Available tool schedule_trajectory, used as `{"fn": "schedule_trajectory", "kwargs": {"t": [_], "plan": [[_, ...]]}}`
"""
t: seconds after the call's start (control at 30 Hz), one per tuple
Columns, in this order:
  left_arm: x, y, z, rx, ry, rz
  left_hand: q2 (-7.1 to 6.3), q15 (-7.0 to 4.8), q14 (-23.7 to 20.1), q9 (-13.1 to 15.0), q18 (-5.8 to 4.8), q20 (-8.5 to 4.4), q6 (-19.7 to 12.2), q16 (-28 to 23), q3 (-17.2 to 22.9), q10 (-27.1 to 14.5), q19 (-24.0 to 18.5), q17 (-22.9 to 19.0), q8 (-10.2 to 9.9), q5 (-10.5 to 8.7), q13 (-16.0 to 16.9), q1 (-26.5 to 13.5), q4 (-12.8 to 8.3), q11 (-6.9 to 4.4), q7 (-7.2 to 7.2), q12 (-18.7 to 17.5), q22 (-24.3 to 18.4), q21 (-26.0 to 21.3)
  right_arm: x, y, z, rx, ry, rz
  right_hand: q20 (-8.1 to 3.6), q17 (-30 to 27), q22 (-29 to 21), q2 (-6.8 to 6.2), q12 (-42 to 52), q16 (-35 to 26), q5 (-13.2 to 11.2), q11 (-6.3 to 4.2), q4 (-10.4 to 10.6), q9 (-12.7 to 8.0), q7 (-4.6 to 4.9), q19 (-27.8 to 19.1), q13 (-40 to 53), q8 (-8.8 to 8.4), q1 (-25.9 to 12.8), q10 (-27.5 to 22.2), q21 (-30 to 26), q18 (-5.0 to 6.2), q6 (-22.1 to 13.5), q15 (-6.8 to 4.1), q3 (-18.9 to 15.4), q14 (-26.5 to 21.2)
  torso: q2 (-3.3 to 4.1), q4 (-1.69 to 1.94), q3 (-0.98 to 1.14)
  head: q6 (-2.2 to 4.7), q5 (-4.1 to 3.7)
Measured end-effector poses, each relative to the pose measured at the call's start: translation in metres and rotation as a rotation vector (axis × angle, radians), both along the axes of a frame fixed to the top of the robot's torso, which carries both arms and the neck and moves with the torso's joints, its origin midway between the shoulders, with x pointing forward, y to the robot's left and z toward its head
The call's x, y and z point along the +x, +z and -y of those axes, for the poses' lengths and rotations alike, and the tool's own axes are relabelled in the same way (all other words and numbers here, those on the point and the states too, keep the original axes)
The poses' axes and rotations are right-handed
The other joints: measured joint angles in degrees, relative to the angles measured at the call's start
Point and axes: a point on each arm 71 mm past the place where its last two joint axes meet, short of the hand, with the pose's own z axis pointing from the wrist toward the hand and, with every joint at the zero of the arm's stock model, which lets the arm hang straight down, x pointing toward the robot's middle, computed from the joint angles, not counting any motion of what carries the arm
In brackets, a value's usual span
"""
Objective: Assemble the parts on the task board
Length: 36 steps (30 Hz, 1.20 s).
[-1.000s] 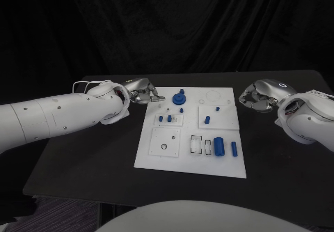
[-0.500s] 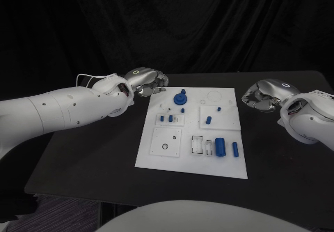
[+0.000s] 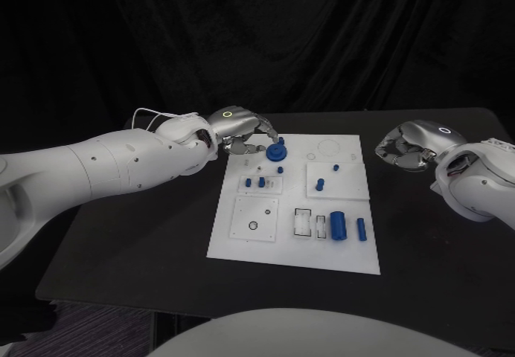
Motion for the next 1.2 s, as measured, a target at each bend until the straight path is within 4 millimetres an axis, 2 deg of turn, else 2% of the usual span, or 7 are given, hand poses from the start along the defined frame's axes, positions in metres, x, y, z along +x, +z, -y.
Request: {"fn": "schedule_trajectory", "kwargs": {"t": [0.1,0.2,0.43,0.5,0.8,1.2], "plan": [[-0.001,-0.001,0.007,0.018,-0.032,0.01,-0.58,-0.06,0.5,-1.1,0.0,-0.17,0.1,0.1,0.3,0.2,0.2,0.0,0.0,0.02,-1.0,-0.6,-0.3,0.05,-0.1,0.1,0.0,0.5,0.0,0.0,0.002,0.0,-0.003,0.001,0.0,0.0,0.0,0.0,0.0,0.0,0.0,0.0,0.0,0.0,0.0,0.0,0.0,0.0,0.0,0.0,0.0,0.0,0.0,0.0,0.0,0.0,0.04,0.0,-0.03,0.0,-0.02],[-0.002,-0.002,0.015,0.032,-0.06,0.013,-1.26,-0.02,1.0,-2.5,0.01,-0.48,0.1,0.2,0.3,0.7,0.5,-0.1,0.0,-2.54,-2.1,-1.3,-0.3,0.47,-0.12,0.1,0.0,0.8,0.0,0.0,0.002,0.0,-0.003,0.002,0.0,0.0,0.0,0.0,0.0,0.0,0.0,0.0,0.0,0.0,0.0,0.0,0.0,0.0,0.0,0.0,0.0,0.0,0.0,0.0,0.0,0.0,0.08,0.0,-0.02,0.0,0.01],[-0.005,-0.006,0.029,0.06,-0.099,-0.009,-1.18,0.05,1.6,-3.9,0.01,-0.49,0.1,0.8,-0.2,2.9,0.5,0.0,0.0,-4.55,-3.3,-2.7,0.2,0.86,-0.11,0.6,0.0,1.7,0.0,0.0,0.0,0.003,0.0,0.001,0.0,0.0,0.0,0.0,0.0,0.0,0.0,0.0,0.0,0.0,0.0,0.0,0.0,0.0,0.0,0.0,0.0,0.0,0.0,0.0,0.0,0.0,0.26,0.04,-0.04,0.0,-0.27],[-0.007,-0.009,0.031,0.067,-0.103,-0.021,-1.47,0.04,2.4,-4.5,0.01,-0.71,0.3,1.1,-0.5,3.5,0.3,0.2,0.0,-5.22,-3.7,-3.3,0.5,1.31,0.08,0.6,0.0,2.3,0.0,0.0,0.0,0.003,0.001,0.0,0.0,0.0,0.0,-0.02,0.0,0.0,0.0,0.0,0.0,0.0,0.0,0.0,0.0,0.0,0.0,0.0,0.0,0.0,0.0,0.0,0.0,0.0,0.3,0.05,-0.05,0.0,-0.22],[-0.011,-0.025,0.037,0.098,-0.108,-0.084,-1.39,0.13,2.5,-5.0,0.01,-0.7,0.8,1.2,-0.7,4.5,0.3,0.0,0.0,-5.27,-4.0,-3.9,0.7,1.45,0.6,0.8,0.0,2.3,0.0,0.0,-0.001,0.006,0.004,-0.001,0.0,0.0,0.0,-0.23,0.0,0.0,0.0,0.0,0.0,0.0,0.0,0.0,0.0,0.0,-0.2,0.0,0.0,0.0,0.0,0.0,0.0,0.0,0.54,0.09,-0.14,0.0,-0.53],[-0.012,-0.032,0.041,0.114,-0.098,-0.114,-0.97,0.13,2.5,-5.7,0.02,-0.91,1.3,0.8,-0.2,6.7,0.5,-0.8,0.0,-4.59,-4.0,-3.4,-0.1,1.57,1.11,1.5,0.0,2.3,0.0,0.0,-0.001,0.01,0.003,-0.003,0.0,0.0,0.0,-0.23,0.0,0.0,0.0,0.0,0.0,0.0,0.0,0.0,0.0,0.0,-0.2,0.0,0.0,-0.01,0.0,0.0,0.0,0.0,0.43,0.05,-0.23,0.0,-0.81]]}}
